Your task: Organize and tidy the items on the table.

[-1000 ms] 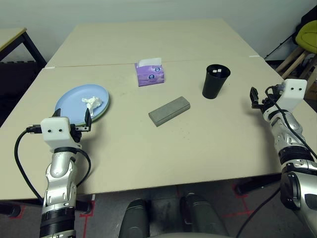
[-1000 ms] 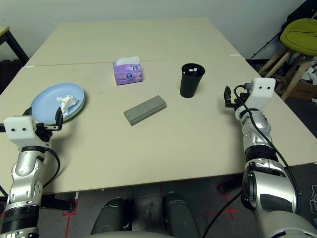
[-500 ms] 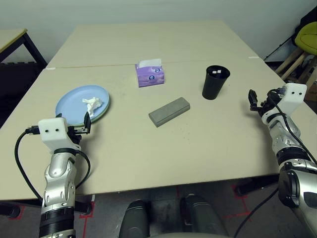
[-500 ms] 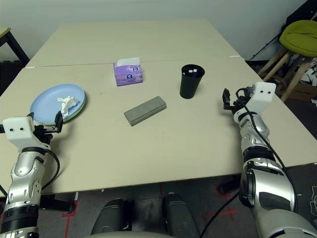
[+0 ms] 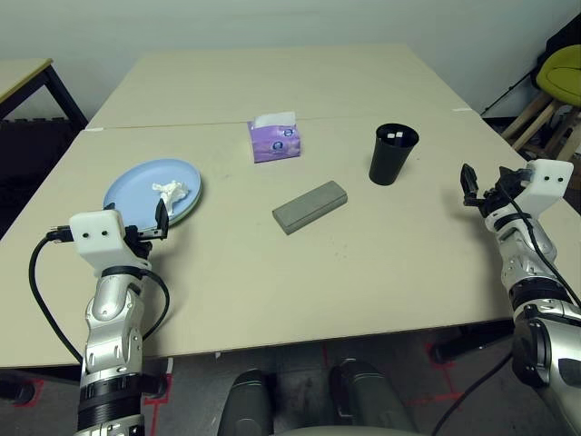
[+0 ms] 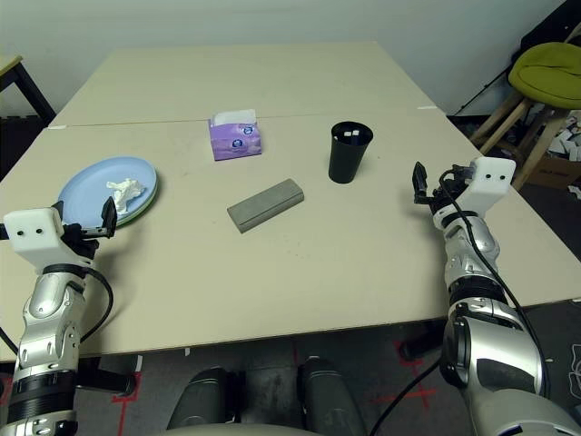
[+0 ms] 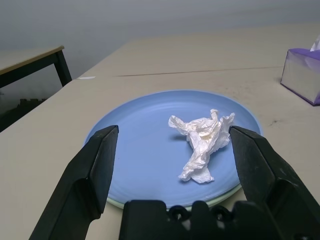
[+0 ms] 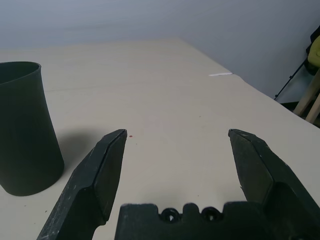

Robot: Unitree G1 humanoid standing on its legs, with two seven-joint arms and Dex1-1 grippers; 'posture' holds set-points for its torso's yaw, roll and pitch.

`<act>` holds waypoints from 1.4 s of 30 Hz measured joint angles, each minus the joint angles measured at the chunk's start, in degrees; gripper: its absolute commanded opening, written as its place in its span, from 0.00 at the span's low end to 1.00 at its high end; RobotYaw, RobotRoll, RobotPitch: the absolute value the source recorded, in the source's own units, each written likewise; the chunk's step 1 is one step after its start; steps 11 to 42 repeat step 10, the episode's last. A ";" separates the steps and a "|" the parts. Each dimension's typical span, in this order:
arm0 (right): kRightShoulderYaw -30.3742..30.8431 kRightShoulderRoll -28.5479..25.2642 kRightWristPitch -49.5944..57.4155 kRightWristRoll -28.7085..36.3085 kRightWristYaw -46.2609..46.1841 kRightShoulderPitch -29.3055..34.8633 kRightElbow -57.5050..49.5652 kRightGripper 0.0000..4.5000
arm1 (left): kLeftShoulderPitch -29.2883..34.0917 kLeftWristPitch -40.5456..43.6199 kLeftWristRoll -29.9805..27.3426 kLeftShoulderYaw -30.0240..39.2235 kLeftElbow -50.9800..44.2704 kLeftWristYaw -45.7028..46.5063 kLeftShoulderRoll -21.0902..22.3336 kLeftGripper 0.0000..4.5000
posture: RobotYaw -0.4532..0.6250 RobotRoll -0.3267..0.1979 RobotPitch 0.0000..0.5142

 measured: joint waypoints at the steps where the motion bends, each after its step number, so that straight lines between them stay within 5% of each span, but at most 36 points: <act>1: 0.02 0.07 -0.36 0.00 0.02 0.00 0.00 0.99 | -0.04 0.31 0.00 0.00 -0.12 0.06 0.00 1.00 | 0.48 0.62 0.04; 42: 0.65 0.91 -1.07 -0.10 0.55 0.00 0.28 0.99 | 0.17 2.85 -0.10 0.13 -2.97 0.51 0.00 1.00 | 0.50 0.62 0.05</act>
